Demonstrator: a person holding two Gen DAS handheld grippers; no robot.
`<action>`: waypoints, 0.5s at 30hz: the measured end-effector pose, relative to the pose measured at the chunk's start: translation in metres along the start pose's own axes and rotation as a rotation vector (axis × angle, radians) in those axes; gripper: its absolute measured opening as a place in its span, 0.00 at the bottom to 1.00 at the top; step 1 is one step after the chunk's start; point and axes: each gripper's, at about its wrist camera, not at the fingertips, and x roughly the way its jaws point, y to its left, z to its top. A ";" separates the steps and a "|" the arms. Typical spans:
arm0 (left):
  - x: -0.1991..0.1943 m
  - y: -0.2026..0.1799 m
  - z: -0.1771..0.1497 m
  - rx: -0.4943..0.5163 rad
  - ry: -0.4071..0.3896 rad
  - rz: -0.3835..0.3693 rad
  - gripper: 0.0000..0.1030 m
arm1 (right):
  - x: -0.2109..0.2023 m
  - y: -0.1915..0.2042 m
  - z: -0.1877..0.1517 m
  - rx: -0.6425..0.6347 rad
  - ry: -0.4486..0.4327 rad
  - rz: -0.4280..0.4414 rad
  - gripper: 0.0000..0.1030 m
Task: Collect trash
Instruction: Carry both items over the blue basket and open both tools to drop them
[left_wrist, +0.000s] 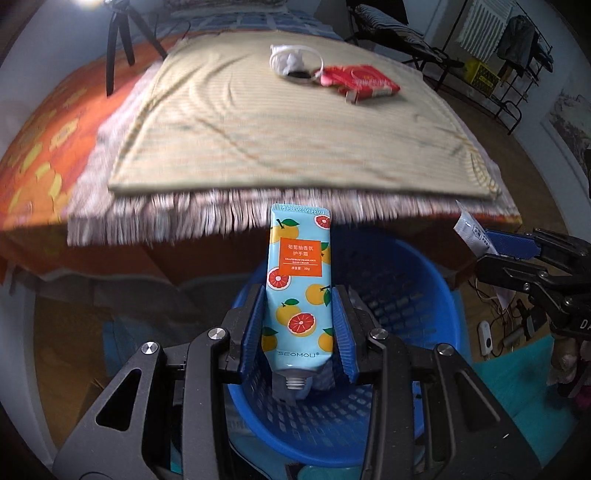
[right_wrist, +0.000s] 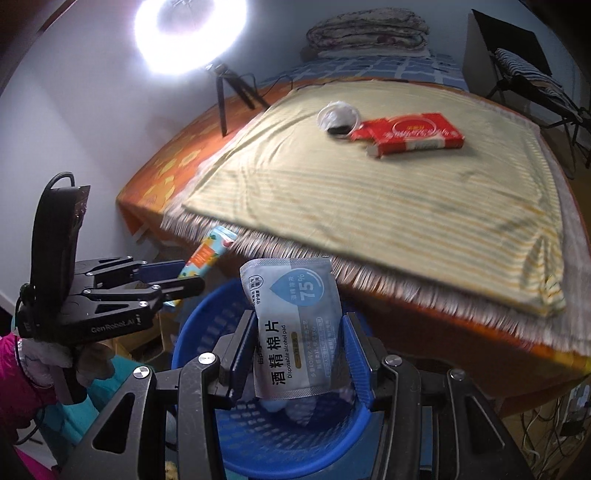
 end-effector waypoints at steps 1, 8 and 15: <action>0.002 0.000 -0.004 -0.003 0.005 0.000 0.36 | 0.002 0.002 -0.004 0.000 0.008 0.002 0.47; 0.013 0.001 -0.022 -0.024 0.037 -0.008 0.36 | 0.014 0.006 -0.023 0.012 0.050 0.004 0.47; 0.018 -0.002 -0.033 -0.014 0.053 -0.007 0.36 | 0.020 0.007 -0.037 0.026 0.074 0.005 0.48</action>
